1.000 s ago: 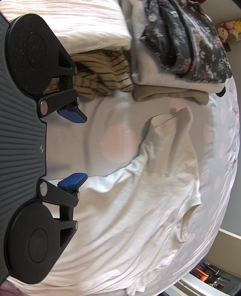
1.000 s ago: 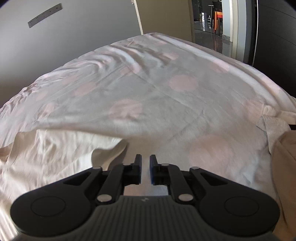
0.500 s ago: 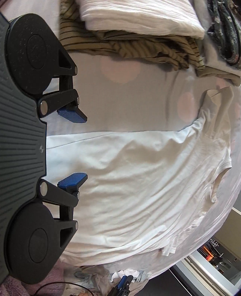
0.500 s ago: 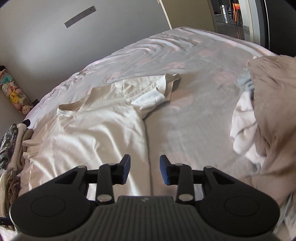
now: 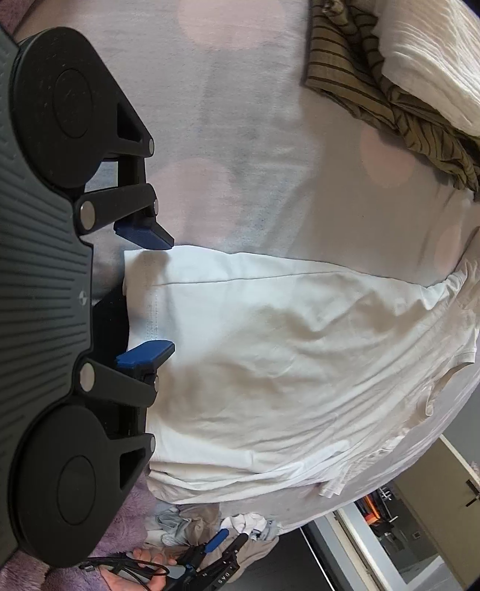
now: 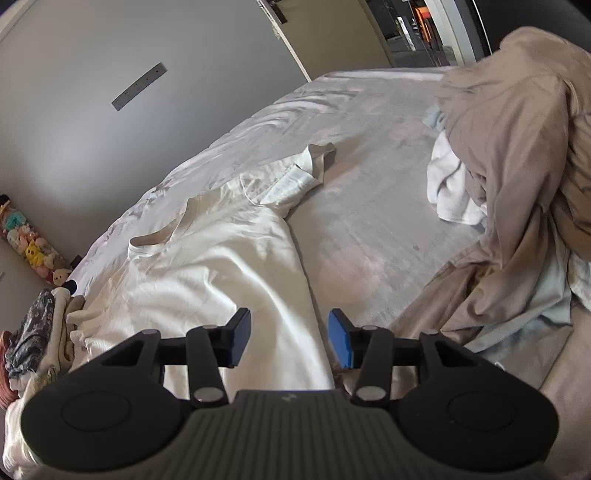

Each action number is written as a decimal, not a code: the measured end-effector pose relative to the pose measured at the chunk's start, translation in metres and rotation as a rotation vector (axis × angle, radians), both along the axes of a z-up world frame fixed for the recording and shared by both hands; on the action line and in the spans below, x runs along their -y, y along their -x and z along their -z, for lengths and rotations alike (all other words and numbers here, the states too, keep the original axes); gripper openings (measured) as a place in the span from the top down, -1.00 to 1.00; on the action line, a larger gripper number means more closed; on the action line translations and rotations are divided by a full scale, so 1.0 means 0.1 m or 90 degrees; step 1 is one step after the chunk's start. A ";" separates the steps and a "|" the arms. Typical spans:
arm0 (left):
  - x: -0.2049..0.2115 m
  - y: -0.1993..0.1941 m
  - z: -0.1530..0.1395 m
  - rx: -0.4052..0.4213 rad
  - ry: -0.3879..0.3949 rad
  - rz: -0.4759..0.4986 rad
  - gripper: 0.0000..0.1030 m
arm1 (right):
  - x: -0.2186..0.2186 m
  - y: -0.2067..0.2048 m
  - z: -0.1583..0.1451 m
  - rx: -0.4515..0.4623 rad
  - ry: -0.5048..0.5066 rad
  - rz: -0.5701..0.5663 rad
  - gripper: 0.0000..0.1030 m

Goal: Fold clothes

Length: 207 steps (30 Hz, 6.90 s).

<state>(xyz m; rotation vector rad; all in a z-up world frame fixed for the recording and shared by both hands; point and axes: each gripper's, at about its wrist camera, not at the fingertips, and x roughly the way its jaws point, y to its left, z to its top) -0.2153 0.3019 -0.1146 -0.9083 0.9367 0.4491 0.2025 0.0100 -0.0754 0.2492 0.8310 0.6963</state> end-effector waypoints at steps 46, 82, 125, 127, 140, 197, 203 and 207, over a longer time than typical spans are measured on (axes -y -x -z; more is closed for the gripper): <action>-0.06 0.31 0.37 0.126 -0.076 -0.142 -1.00 | -0.09 0.09 -0.03 0.024 0.028 -0.025 -0.26; 0.04 0.35 0.06 0.170 -0.033 -0.103 0.92 | -0.13 0.08 0.00 0.013 0.041 -0.031 -0.29; -0.09 0.25 0.08 0.121 0.002 -0.123 0.47 | 0.04 0.06 0.04 -0.106 0.167 -0.141 -0.28; -0.11 0.25 0.10 0.114 0.001 -0.130 0.59 | 0.04 0.07 0.04 -0.102 0.168 -0.143 -0.28; -0.14 0.33 -0.10 0.183 -0.003 -0.131 0.96 | 0.06 0.06 0.05 -0.108 0.157 -0.143 -0.28; -0.54 0.70 -0.01 0.081 -0.087 -0.242 1.00 | -0.37 0.12 0.03 -0.144 0.189 -0.285 -0.11; -0.53 0.69 -0.02 0.078 -0.088 -0.239 1.00 | -0.65 0.37 0.17 -0.145 0.246 -0.359 -0.02; -0.53 0.69 -0.02 0.078 -0.087 -0.238 1.00 | -0.85 0.62 0.16 -0.199 0.166 -0.423 -0.02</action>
